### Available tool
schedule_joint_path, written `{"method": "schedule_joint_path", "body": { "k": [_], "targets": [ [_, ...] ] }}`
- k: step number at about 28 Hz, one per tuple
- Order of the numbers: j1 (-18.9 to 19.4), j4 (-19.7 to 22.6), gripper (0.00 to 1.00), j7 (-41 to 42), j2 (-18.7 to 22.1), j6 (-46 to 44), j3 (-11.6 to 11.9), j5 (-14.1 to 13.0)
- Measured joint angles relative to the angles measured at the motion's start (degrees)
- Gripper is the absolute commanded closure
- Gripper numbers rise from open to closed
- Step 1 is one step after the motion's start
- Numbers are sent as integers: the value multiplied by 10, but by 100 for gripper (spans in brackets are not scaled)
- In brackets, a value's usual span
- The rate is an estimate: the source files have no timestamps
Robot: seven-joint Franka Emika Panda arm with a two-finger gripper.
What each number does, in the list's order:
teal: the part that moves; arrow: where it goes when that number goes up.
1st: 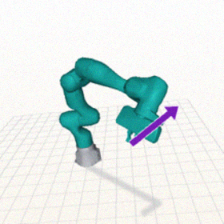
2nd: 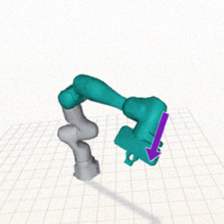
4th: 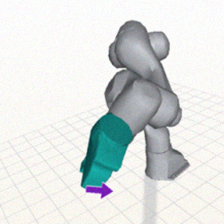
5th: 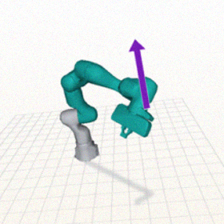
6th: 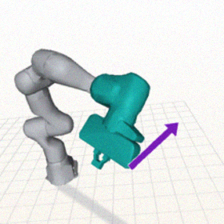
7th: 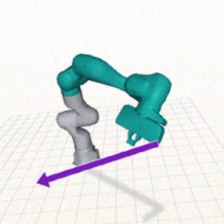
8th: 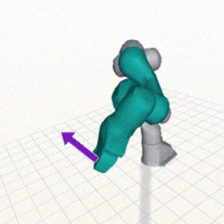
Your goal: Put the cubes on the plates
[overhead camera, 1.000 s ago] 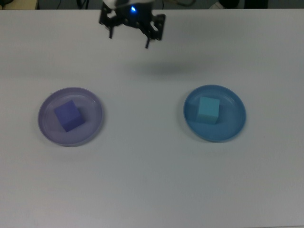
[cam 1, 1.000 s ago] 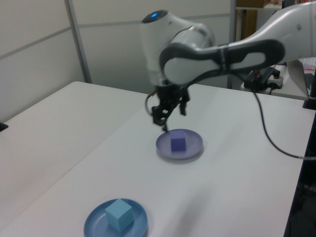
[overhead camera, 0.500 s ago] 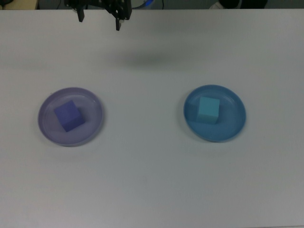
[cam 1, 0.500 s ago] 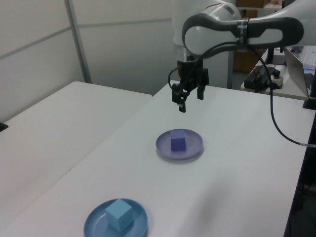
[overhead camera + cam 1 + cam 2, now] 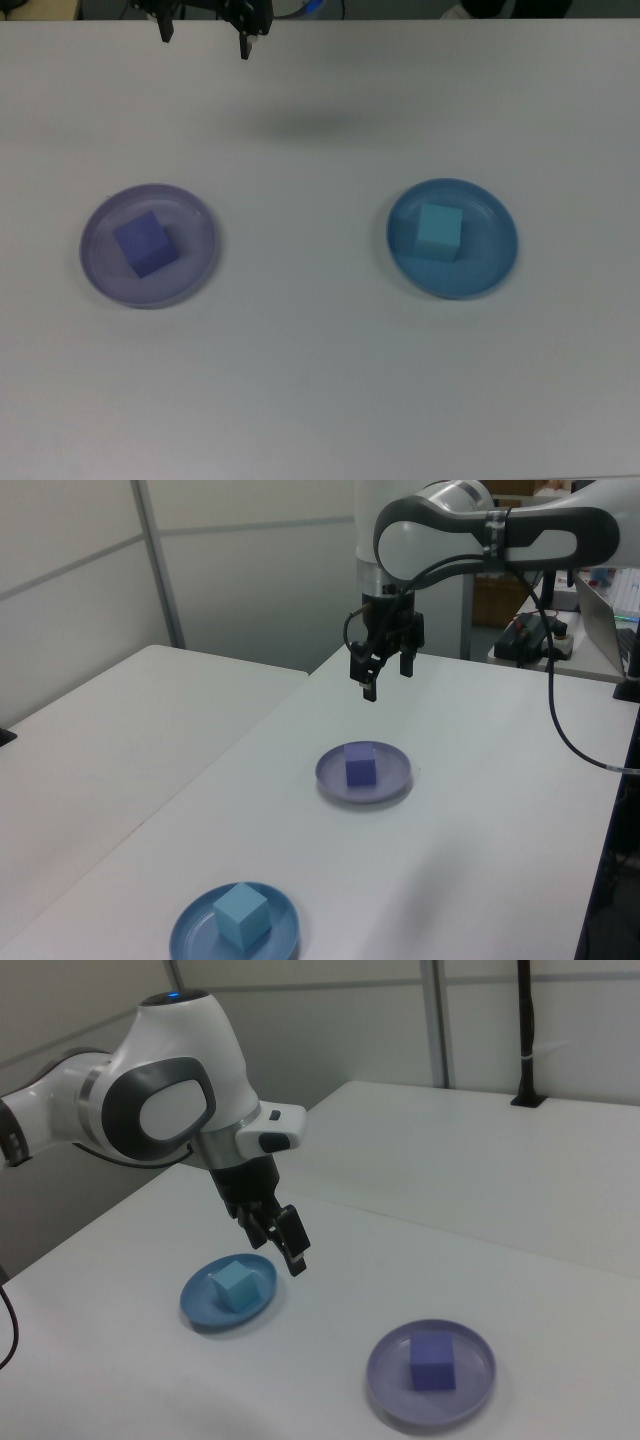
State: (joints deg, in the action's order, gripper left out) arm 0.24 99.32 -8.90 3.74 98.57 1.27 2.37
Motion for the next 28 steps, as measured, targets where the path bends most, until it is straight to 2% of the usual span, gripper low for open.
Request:
{"method": "schedule_joint_path", "body": {
  "k": [22,28],
  "targets": [
    [2,-14,0,3,-17,15,2,-2],
    [45,-18,0,4,-18,15,51,-2]
  ]
}}
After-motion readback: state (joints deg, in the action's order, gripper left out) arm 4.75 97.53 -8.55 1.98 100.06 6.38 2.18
